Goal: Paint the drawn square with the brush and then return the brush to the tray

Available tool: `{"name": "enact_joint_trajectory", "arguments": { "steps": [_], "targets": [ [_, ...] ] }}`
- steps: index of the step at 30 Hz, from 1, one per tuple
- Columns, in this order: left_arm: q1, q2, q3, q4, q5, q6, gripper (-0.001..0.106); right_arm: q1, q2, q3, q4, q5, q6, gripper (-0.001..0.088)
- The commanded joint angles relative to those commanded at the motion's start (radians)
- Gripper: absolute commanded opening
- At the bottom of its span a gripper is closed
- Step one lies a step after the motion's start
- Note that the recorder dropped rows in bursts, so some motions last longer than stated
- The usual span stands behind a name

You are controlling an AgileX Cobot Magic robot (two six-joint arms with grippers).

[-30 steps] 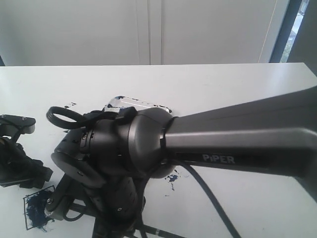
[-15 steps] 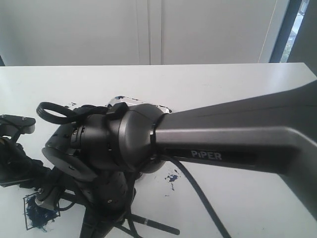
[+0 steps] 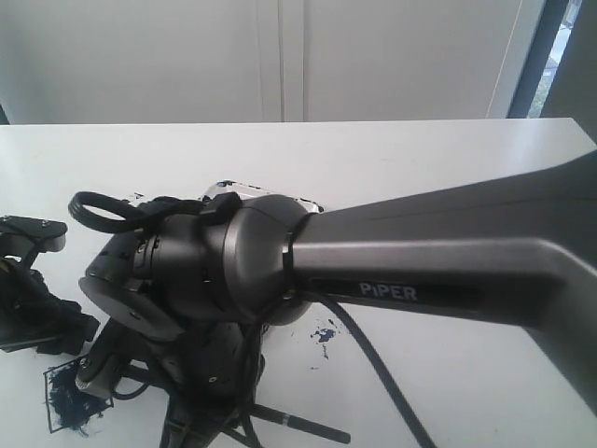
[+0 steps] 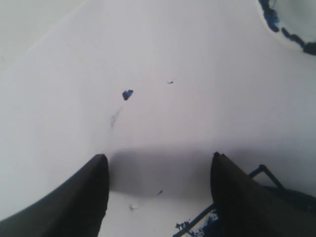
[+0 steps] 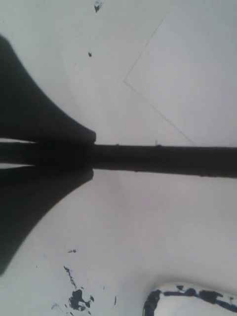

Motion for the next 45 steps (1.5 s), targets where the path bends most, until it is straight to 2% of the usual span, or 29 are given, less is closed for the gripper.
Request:
{"name": "enact_joint_trajectory", "arguments": {
  "steps": [4,11,21,29,36,42,45],
  "targets": [
    [0.0,0.0,0.0,0.0,0.0,0.0,0.064,0.0,0.0,0.0,0.016,0.037,-0.021,0.0],
    [0.0,0.0,0.0,0.0,0.0,0.0,0.064,0.0,-0.002,0.0,0.165,0.037,-0.11,0.0],
    [0.0,0.0,0.0,0.0,0.0,0.0,0.064,0.0,-0.002,0.0,0.186,0.037,-0.12,0.0],
    [0.0,0.0,0.0,0.0,0.004,0.0,0.064,0.032,-0.002,0.0,0.205,0.037,-0.128,0.0],
    [0.0,0.0,0.0,0.0,0.004,0.0,0.064,0.032,0.007,0.0,0.199,0.001,-0.125,0.0],
    [0.0,0.0,0.0,0.0,0.004,0.0,0.064,0.032,0.051,0.0,0.092,-0.039,-0.043,0.0],
    [0.0,0.0,0.0,0.0,0.004,0.0,0.064,0.03,0.07,0.0,0.085,-0.057,-0.042,0.0]
  ]
}}
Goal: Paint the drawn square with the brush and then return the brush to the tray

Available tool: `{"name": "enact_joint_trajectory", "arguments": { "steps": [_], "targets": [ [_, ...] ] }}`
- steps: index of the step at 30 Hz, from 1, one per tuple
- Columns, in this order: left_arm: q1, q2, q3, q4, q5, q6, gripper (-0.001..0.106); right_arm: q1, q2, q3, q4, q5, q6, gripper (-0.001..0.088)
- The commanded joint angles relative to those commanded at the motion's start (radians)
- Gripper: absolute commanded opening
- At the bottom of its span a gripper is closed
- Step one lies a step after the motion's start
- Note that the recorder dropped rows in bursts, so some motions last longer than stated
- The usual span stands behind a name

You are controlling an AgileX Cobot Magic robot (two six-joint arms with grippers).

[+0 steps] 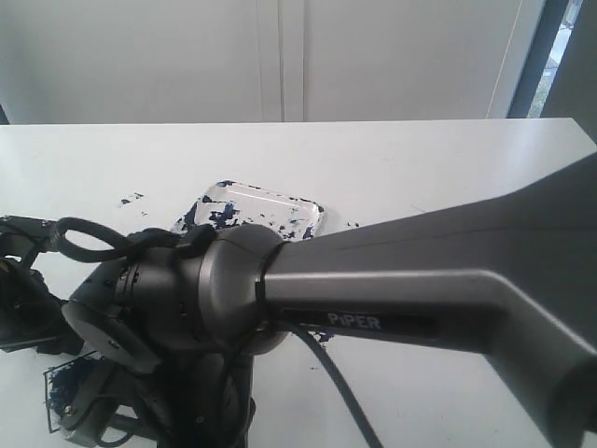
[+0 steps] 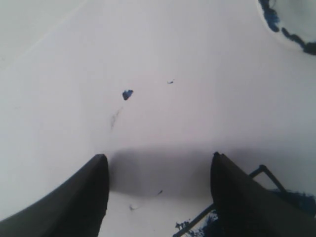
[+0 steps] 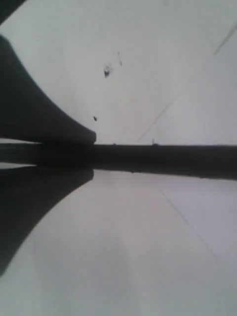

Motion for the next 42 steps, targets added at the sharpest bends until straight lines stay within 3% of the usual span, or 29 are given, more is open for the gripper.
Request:
{"name": "enact_joint_trajectory", "arguments": {
  "steps": [8,19,26,31,38,42],
  "targets": [
    [0.0,0.0,0.0,0.0,-0.03,-0.003,0.064,0.0,-0.002,0.0,0.0,-0.038,0.0,0.0],
    [0.0,-0.014,0.0,-0.004,-0.098,-0.073,0.064,0.0,-0.026,0.0,-0.035,0.07,0.025,0.0],
    [0.0,-0.16,0.0,-0.006,-0.223,-0.086,0.064,0.0,-0.049,0.0,-0.118,0.061,0.081,0.0],
    [0.0,-0.281,0.0,-0.007,-0.275,-0.141,0.064,0.0,-0.049,0.0,-0.258,0.061,0.2,0.0],
    [0.0,-0.451,0.0,-0.007,-0.232,-0.178,0.064,-0.012,-0.051,0.0,-0.457,0.057,0.363,0.0],
    [0.0,-0.557,0.0,-0.007,-0.146,-0.217,0.048,-0.047,-0.053,0.004,-0.485,0.044,0.398,0.0]
  ]
}}
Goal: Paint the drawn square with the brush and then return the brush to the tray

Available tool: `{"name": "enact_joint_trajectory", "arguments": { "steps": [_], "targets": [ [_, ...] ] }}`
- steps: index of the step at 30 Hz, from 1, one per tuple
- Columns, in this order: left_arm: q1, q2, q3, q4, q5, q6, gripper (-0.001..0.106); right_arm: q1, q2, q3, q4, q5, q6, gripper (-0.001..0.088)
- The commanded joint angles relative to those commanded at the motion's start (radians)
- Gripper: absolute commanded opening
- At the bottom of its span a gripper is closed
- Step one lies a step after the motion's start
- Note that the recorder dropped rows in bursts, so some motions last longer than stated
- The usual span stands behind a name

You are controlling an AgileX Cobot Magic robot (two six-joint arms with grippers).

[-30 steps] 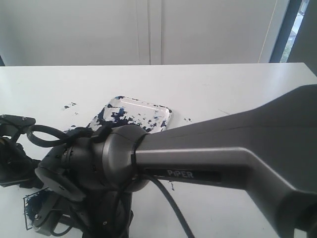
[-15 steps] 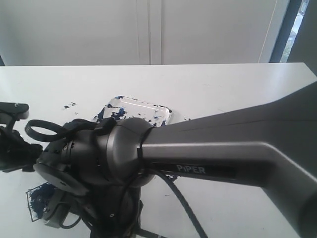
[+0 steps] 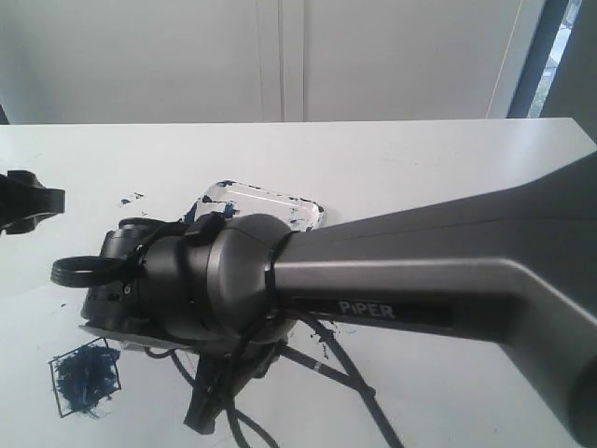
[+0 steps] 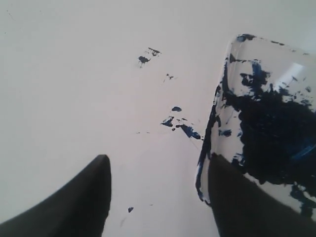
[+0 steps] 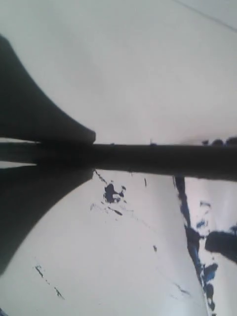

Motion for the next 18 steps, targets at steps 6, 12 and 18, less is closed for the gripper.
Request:
{"name": "enact_joint_trajectory", "arguments": {
  "steps": [6,12,18],
  "targets": [
    [0.0,-0.138,0.0,0.0,0.158,0.0,0.005,-0.05,-0.037,0.092,-0.05,-0.065,0.06,0.0],
    [0.0,-0.27,0.0,0.0,0.281,0.0,0.0,-0.096,-0.082,0.245,-0.063,-0.196,0.139,0.0],
    [0.0,-0.39,0.0,0.0,0.396,0.006,0.0,-0.114,-0.1,0.368,-0.08,-0.304,0.212,0.0]
  ]
}}
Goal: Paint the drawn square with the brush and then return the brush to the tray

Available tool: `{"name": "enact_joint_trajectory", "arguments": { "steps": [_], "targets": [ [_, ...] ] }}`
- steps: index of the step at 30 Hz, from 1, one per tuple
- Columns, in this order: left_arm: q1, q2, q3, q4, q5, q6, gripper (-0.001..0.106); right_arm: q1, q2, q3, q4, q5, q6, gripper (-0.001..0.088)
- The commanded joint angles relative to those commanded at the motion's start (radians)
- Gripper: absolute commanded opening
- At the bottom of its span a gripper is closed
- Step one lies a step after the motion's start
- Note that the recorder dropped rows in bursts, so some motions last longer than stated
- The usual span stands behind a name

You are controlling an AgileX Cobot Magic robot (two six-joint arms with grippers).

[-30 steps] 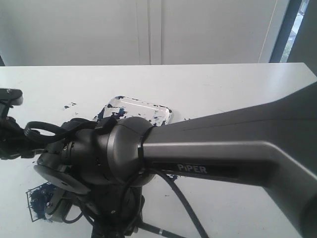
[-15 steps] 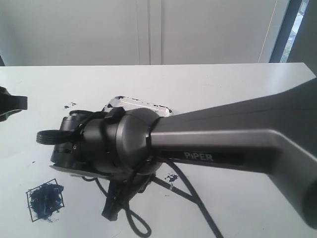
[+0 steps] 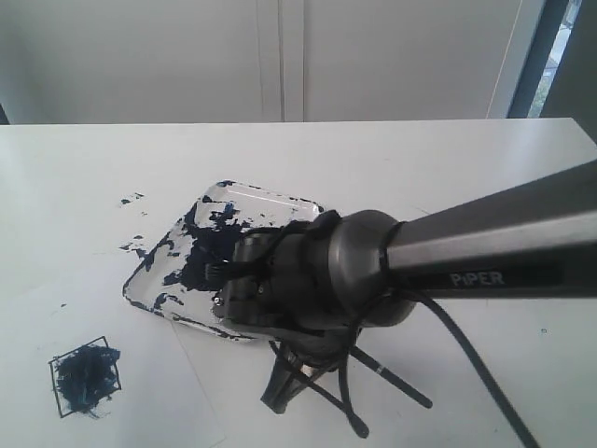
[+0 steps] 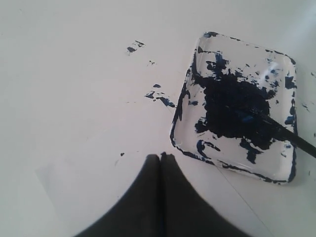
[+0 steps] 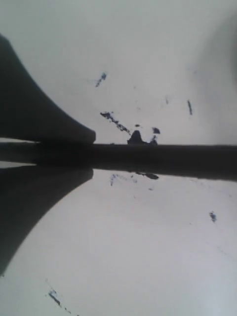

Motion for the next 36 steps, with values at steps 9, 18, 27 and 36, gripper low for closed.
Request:
{"name": "enact_joint_trajectory", "arguments": {
  "steps": [9,18,27,36],
  "targets": [
    [0.0,-0.085,0.028,0.017,0.115,0.0,0.0,0.0,0.0,0.067,-0.101,-0.076,0.216,0.0017],
    [0.0,-0.099,0.064,0.014,0.145,-0.002,0.0,0.0,0.0,0.069,-0.087,-0.104,0.224,0.0415],
    [0.0,-0.099,0.111,0.038,0.121,-0.002,0.0,0.051,-0.139,0.069,-0.082,-0.113,0.218,0.0491],
    [0.0,-0.099,0.116,0.038,0.118,0.002,0.0,0.121,-0.449,0.069,-0.098,-0.121,0.218,0.0148]
  ]
}}
